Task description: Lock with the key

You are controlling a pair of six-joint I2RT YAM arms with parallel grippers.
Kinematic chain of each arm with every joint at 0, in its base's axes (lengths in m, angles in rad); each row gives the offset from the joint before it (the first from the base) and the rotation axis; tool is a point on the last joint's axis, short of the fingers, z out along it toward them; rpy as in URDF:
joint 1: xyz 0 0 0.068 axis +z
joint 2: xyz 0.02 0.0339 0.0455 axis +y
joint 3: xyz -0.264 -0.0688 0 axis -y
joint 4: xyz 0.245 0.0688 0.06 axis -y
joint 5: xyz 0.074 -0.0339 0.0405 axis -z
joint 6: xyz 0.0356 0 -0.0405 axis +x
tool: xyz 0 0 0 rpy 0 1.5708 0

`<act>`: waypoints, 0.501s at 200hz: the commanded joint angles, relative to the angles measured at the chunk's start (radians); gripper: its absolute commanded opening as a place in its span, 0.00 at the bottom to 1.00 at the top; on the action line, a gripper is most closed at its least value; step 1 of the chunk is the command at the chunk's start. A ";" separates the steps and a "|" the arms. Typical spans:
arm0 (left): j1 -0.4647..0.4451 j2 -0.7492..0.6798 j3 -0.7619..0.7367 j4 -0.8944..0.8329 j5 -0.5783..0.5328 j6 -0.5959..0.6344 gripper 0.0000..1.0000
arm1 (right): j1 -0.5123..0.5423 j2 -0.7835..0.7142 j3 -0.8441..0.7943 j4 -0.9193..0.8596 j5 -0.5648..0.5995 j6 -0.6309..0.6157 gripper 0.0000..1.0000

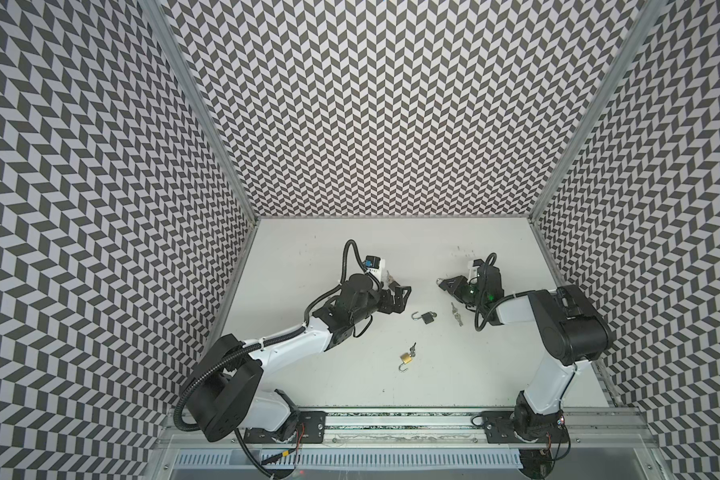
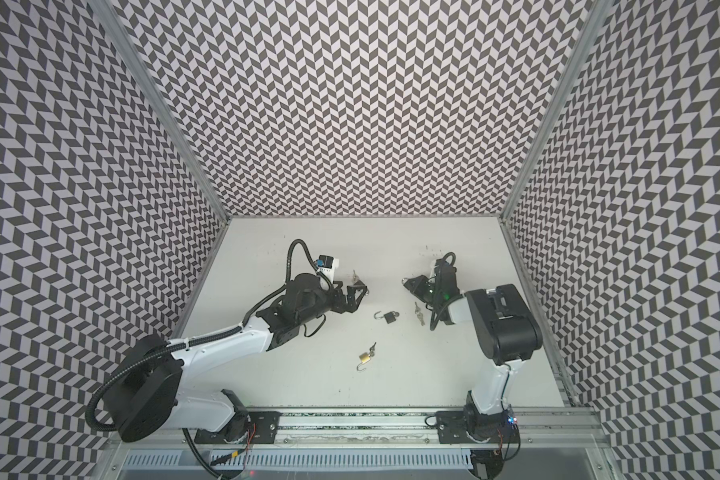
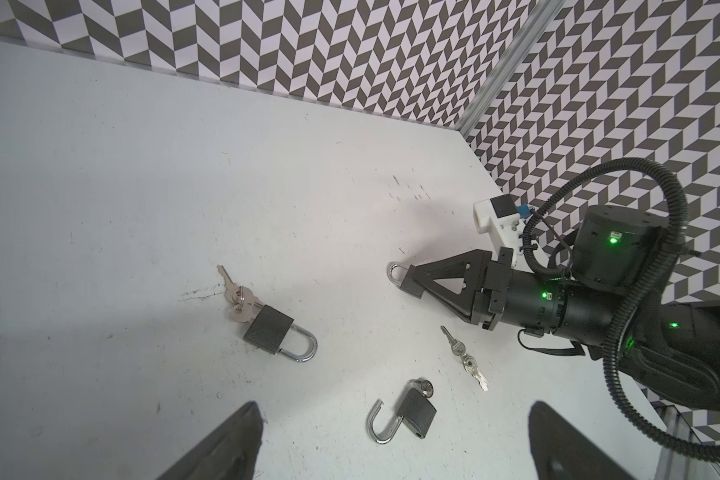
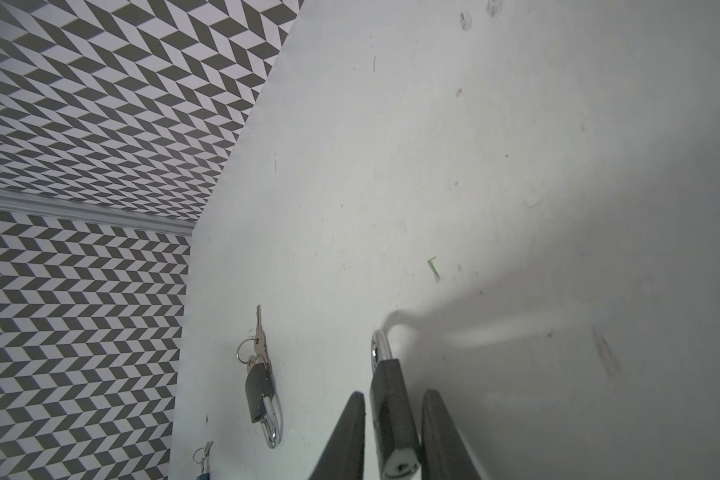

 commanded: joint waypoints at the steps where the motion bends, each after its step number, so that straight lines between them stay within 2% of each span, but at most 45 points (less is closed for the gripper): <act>1: 0.003 -0.013 -0.017 0.015 0.007 -0.016 1.00 | -0.008 -0.007 -0.011 0.027 0.021 0.004 0.25; 21: 0.006 -0.017 -0.019 0.006 0.015 -0.025 1.00 | -0.011 -0.043 -0.013 -0.019 0.058 -0.022 0.26; 58: 0.023 -0.043 -0.032 -0.010 0.129 -0.049 1.00 | -0.005 -0.177 -0.046 -0.125 0.134 -0.098 0.30; 100: 0.035 -0.132 -0.138 0.034 0.176 -0.112 1.00 | 0.075 -0.338 -0.097 -0.292 0.161 -0.203 0.31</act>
